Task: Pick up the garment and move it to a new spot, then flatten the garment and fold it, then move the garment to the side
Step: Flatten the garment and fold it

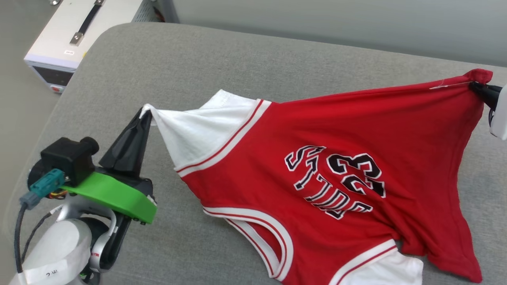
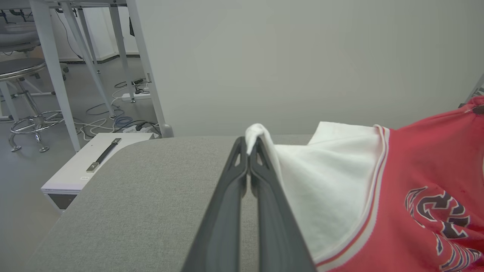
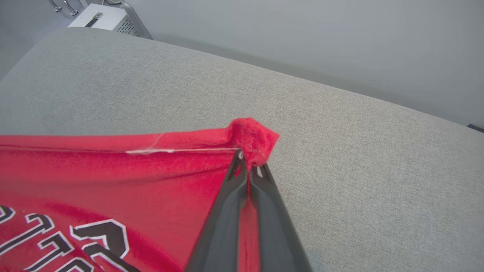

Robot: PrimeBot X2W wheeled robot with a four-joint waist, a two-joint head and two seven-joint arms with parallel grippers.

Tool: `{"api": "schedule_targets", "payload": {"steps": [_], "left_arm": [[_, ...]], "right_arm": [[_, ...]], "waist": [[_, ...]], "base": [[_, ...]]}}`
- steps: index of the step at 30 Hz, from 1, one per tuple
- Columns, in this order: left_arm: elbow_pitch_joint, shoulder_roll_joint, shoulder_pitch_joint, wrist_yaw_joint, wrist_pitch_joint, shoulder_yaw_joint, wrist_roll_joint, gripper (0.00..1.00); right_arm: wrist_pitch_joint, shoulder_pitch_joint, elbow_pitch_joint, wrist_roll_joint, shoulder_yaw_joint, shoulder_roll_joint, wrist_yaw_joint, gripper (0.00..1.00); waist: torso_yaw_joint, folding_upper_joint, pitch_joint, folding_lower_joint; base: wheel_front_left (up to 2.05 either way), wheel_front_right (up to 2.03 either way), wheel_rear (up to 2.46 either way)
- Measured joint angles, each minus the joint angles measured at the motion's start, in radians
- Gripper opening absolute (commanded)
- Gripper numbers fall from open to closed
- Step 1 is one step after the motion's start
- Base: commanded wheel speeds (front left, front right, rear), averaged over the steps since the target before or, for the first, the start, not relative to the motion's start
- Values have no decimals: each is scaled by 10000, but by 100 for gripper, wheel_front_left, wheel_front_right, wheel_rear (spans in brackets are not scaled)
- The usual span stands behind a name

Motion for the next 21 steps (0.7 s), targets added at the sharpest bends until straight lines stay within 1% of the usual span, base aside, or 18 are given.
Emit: {"api": "schedule_targets", "payload": {"steps": [9, 15, 21], "left_arm": [[-890, 698, 9, 451, 176, 742, -40, 0], [-1607, 1145, -57, 738, 437, 1256, 73, 0], [-2370, 1547, -648, 1070, 504, 1979, 234, 0]], "right_arm": [[-913, 666, -1262, 207, -257, -96, 4, 0], [-1051, 981, -2406, 251, -671, -102, 6, 0], [-1131, 1069, -3417, 251, -1152, -94, 13, 0]], "waist": [[-859, 0, -666, 0], [-1313, 0, -1086, 0], [-1761, 0, -1366, 0]], "base": [[0, 0, 0], [0, 0, 0], [0, 0, 0]]}}
